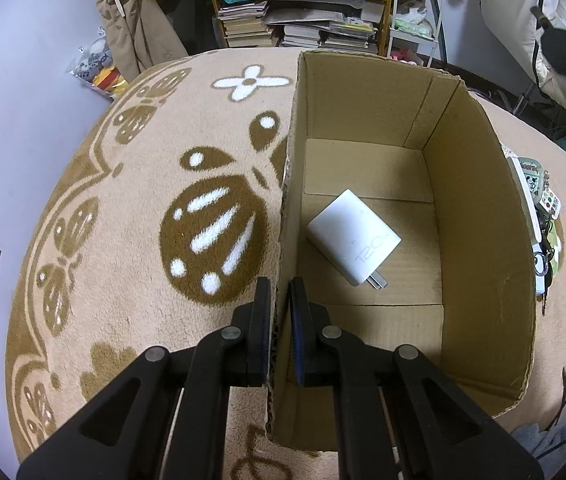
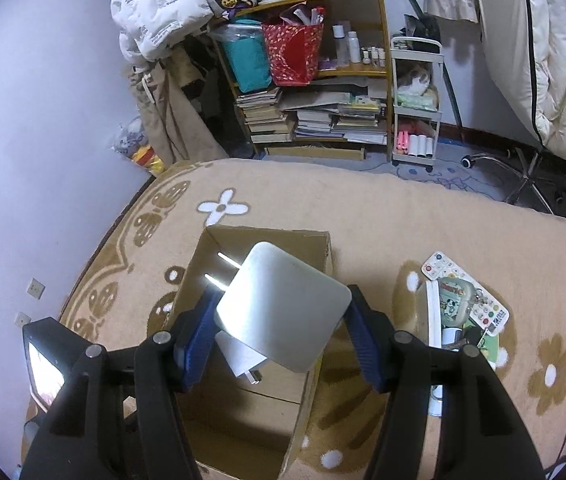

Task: Organize rigid objects
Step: 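Carry the square charger with the right tool over the box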

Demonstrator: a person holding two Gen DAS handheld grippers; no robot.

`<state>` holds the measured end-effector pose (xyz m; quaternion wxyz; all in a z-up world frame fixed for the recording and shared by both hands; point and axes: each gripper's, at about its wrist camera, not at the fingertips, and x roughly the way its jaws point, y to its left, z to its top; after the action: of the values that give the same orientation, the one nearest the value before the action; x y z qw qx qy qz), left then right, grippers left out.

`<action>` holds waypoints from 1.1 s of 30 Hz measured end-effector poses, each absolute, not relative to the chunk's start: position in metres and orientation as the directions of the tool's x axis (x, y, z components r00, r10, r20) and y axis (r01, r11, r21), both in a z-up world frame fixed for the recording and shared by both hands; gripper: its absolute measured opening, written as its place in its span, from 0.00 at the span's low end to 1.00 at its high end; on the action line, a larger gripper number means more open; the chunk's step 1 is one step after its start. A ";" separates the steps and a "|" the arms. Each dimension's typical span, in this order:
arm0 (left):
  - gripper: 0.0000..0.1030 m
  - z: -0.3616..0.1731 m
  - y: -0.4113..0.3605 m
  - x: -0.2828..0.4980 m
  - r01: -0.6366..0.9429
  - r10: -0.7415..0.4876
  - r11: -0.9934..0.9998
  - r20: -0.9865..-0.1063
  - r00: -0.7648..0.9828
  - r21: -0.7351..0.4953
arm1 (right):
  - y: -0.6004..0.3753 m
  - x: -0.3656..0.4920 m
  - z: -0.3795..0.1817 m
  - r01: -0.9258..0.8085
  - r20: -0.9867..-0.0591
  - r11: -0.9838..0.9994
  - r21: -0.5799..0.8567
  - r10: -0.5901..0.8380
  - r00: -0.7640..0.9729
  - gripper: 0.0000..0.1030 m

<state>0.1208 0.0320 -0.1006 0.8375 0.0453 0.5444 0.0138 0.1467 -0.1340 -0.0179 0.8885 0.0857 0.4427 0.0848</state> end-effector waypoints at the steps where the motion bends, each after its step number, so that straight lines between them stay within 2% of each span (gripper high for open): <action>1: 0.09 -0.101 0.032 0.121 0.026 0.072 0.996 -0.911 0.407 0.090 | -0.133 0.147 -0.020 -0.074 -0.774 0.969 0.236 0.233 0.589 0.64; 13: 0.09 -0.101 0.036 0.120 0.028 0.058 0.997 -0.914 0.402 0.076 | -0.127 0.148 -0.066 -0.040 -0.804 0.933 0.358 0.330 0.495 0.64; 24: 0.09 -0.102 0.039 0.120 0.026 0.049 0.998 -0.916 0.399 0.065 | -0.112 0.149 -0.082 -0.069 -0.836 0.950 0.306 0.302 0.459 0.64; 33: 0.09 -0.102 0.040 0.118 0.028 0.041 0.998 -0.916 0.400 0.057 | -0.100 0.147 -0.090 -0.113 -0.869 0.972 0.204 0.233 0.436 0.64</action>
<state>0.1183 0.0402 -0.1022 0.8361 0.0315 0.5477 0.0041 0.1468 -0.1003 -0.0905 0.8454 0.0578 0.5210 0.1023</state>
